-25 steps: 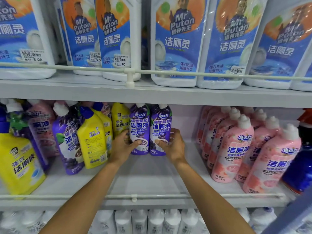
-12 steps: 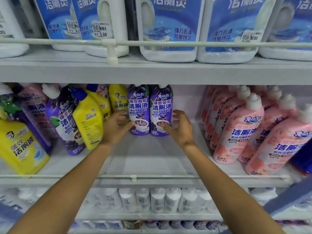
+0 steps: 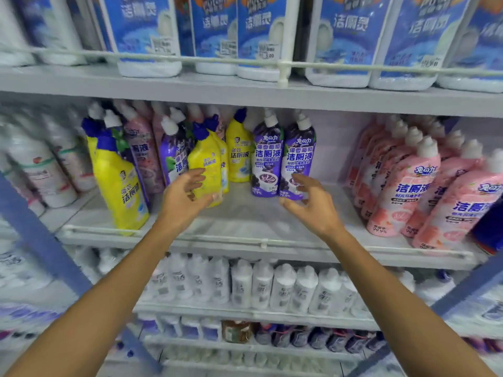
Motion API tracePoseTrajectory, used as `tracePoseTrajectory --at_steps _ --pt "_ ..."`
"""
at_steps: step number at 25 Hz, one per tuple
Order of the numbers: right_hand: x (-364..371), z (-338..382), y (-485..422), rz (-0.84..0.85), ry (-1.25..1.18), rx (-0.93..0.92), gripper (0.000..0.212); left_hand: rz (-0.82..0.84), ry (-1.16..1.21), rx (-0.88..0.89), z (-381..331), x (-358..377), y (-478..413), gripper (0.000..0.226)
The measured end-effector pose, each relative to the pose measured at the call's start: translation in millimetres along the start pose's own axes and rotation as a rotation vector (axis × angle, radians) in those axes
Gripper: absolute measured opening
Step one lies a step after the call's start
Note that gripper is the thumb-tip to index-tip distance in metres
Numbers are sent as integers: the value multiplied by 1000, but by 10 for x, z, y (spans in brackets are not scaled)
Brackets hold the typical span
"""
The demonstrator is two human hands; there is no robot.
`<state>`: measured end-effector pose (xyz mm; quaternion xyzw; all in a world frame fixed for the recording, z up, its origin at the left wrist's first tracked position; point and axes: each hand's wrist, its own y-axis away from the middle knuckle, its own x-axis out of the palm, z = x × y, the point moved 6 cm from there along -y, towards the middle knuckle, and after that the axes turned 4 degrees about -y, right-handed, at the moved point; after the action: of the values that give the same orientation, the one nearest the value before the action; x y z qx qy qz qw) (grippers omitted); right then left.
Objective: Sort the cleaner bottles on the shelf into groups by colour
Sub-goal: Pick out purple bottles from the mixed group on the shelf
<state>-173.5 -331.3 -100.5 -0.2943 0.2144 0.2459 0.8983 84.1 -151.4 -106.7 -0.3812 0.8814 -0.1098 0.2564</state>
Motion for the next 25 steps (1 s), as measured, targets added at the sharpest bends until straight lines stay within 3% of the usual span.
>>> tracePoseTrajectory --at_steps 4,9,13,19,25 --pt "381 628 167 62 12 -82 65 -93 -53 29 -14 -956 386 57" --pt "850 1137 216 119 -15 -168 68 -138 -53 -6 45 -1479 667 51" --pt "1025 1319 30 168 -29 -210 70 -153 -110 9 -103 -1423 610 57" --pt "929 1183 -603 115 -113 -182 66 -182 -195 42 -307 -1116 112 59" --pt "1209 1011 -1243 155 -154 -210 74 -282 -199 -56 -245 -811 -382 55"
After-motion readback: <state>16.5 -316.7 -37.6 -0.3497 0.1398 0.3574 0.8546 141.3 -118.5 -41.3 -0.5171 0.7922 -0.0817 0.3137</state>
